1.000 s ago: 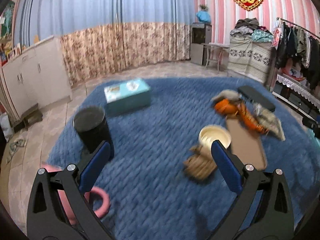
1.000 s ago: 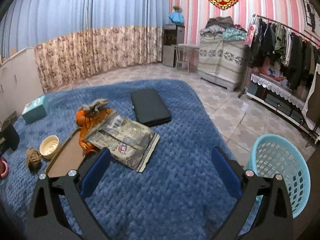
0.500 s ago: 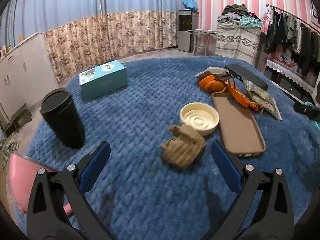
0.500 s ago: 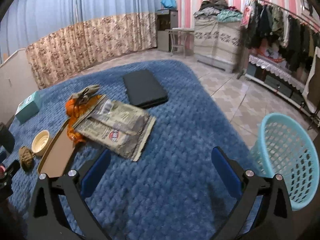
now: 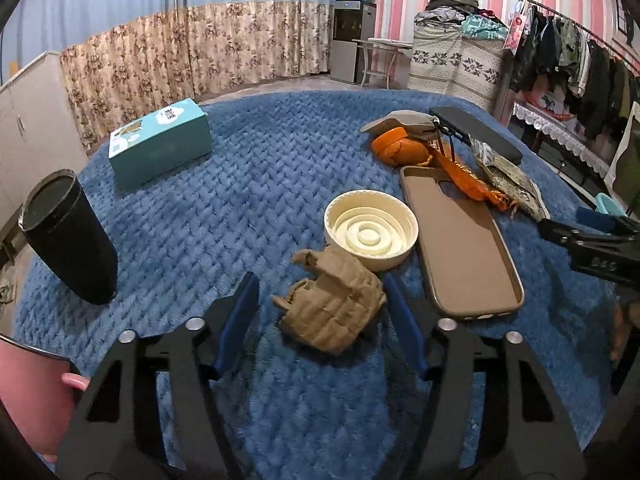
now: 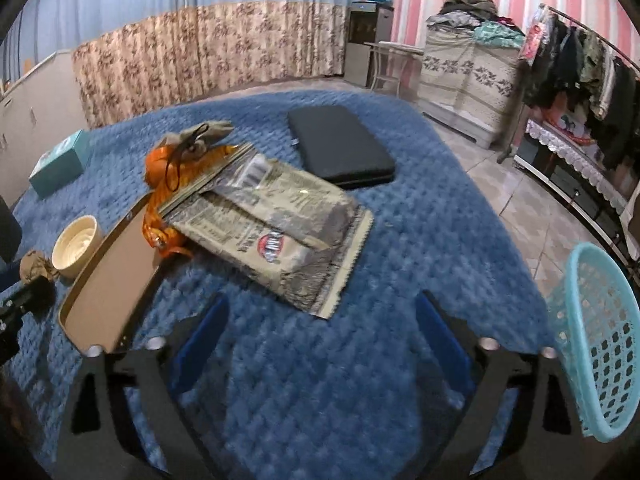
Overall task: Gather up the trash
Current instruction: 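Grasp the tan mesh pouch with the left tool while the right tool grasps the printed snack bag, then carry the pouch and snack bag with both tools over the blue basket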
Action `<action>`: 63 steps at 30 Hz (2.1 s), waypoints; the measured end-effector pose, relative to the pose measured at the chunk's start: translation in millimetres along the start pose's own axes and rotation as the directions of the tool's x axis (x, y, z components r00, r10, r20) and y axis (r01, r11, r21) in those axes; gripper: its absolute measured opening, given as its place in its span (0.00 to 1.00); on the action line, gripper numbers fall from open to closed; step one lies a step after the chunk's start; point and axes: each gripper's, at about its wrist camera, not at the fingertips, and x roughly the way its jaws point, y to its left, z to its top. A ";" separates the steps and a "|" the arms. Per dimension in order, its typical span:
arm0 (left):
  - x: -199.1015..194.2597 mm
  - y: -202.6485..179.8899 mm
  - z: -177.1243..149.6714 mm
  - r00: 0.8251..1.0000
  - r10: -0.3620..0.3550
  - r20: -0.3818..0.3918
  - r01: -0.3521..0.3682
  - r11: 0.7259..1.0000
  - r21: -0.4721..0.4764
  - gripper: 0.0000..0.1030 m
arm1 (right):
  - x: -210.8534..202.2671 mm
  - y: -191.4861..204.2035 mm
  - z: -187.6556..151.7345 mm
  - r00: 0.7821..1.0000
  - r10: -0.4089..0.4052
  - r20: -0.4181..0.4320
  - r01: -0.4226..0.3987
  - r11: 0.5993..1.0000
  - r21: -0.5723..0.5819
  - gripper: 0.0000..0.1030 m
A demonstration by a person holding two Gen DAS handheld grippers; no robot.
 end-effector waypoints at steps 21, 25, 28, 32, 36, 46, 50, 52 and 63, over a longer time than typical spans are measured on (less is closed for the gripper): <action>-23.8 14.0 13.7 0.996 0.030 0.083 -0.025 0.998 -0.063 0.44 | 5.3 -24.5 15.2 0.980 0.193 0.041 -0.196 0.976 0.094 0.12; -33.4 10.7 28.0 0.993 0.033 0.117 -0.026 0.998 -0.065 0.44 | -4.2 -34.8 14.5 0.977 0.198 0.078 -0.206 0.972 0.116 0.08; -37.6 6.4 35.3 0.990 0.038 0.139 -0.030 0.998 -0.054 0.44 | -9.6 -40.5 13.4 0.974 0.204 0.098 -0.215 0.969 0.125 0.06; -39.8 -1.0 39.1 0.988 0.031 0.148 -0.024 0.998 -0.053 0.43 | -14.6 -48.3 13.7 0.971 0.213 0.112 -0.226 0.966 0.123 0.05; -39.3 -12.5 43.1 0.988 0.028 0.155 -0.024 0.999 -0.030 0.43 | -23.1 -55.9 12.2 0.968 0.215 0.127 -0.231 0.965 0.128 0.04; -53.7 -48.0 51.3 0.982 -0.015 0.191 0.014 1.000 0.007 0.43 | -60.2 -89.3 -2.4 0.970 0.174 0.167 -0.196 0.973 0.123 0.03; -63.0 -65.8 51.9 0.977 -0.034 0.212 0.027 0.999 0.039 0.43 | -78.3 -106.1 -10.6 0.972 0.148 0.183 -0.169 0.980 0.108 0.03; -67.5 -73.7 51.9 0.974 -0.045 0.220 0.034 0.998 0.050 0.43 | -86.3 -116.6 -15.2 0.972 0.138 0.191 -0.162 0.980 0.112 0.03; -80.6 -102.2 54.8 0.969 -0.066 0.237 0.045 0.995 0.090 0.43 | -101.1 -139.3 -23.2 0.967 0.137 0.214 -0.168 0.977 0.131 0.03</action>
